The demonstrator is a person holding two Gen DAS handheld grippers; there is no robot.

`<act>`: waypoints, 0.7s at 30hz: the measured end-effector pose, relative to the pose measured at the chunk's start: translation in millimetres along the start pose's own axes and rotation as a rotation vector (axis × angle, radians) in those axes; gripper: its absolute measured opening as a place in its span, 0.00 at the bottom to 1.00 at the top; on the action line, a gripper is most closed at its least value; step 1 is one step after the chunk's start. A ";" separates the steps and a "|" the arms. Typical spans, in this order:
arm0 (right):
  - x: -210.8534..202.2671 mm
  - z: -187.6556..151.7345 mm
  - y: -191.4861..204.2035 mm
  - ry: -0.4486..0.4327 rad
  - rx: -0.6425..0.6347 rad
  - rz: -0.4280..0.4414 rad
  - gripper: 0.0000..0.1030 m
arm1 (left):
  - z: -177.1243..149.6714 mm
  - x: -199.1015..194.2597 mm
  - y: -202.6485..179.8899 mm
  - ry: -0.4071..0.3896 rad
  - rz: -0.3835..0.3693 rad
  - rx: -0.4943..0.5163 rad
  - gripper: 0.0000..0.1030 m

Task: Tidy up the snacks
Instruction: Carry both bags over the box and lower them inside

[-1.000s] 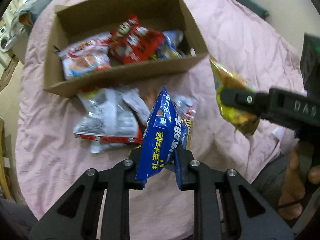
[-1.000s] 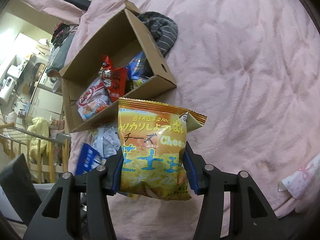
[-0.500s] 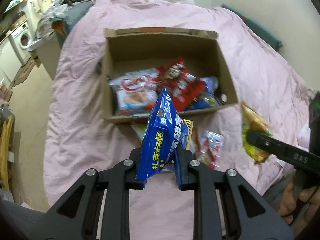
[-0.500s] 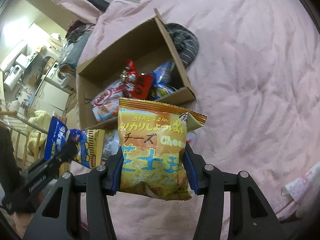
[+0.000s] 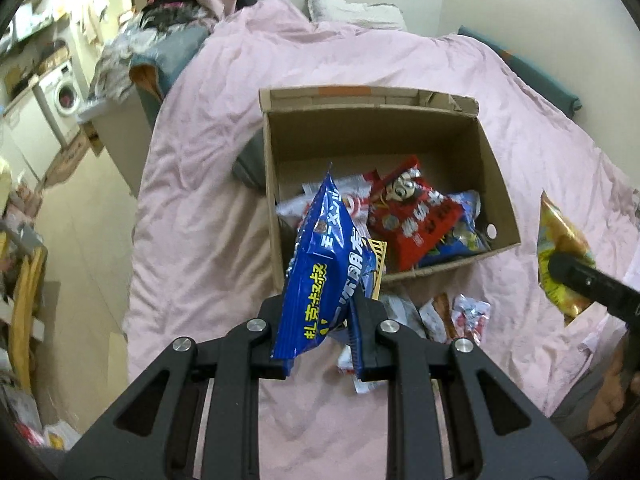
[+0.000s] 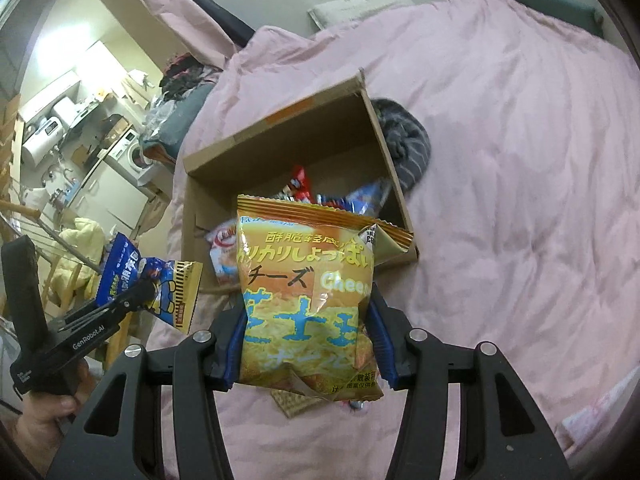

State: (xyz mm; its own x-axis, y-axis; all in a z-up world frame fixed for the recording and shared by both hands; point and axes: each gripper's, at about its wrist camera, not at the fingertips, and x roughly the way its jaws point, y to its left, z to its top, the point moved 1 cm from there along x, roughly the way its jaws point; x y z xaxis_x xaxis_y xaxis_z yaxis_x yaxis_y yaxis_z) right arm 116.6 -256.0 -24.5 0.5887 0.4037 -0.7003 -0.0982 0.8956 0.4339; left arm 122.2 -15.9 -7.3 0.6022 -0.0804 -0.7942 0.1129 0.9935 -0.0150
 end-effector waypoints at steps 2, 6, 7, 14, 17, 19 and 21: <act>6.8 5.0 1.1 0.000 -0.005 -0.006 0.53 | 7.8 0.9 0.2 -0.020 -0.002 0.009 0.17; 16.1 9.5 0.6 0.006 0.007 -0.004 0.53 | 26.5 5.7 -0.4 -0.044 -0.010 0.018 0.17; 17.3 11.4 0.6 0.003 0.006 -0.005 0.53 | 33.0 7.7 -1.5 -0.053 -0.012 0.026 0.17; 32.4 33.9 -1.8 -0.026 -0.021 -0.043 0.52 | 60.4 20.6 -0.2 -0.116 -0.015 0.049 0.17; 43.2 48.1 -7.2 -0.038 -0.015 -0.060 0.53 | 67.1 30.9 5.4 -0.129 -0.010 0.018 0.17; 49.9 56.1 -11.2 -0.042 -0.014 -0.071 0.53 | 69.5 39.1 9.2 -0.132 -0.014 0.000 0.17; 57.9 64.8 -15.5 -0.042 -0.013 -0.081 0.53 | 69.5 48.3 13.1 -0.147 0.002 -0.001 0.17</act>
State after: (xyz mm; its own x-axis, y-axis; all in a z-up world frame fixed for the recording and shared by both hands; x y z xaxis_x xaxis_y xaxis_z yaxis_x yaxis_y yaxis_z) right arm 204.2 -258.6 -35.0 0.6285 0.3215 -0.7082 -0.0586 0.9276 0.3690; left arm 207.7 -12.4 -3.6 0.7116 -0.0897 -0.6968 0.1108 0.9937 -0.0148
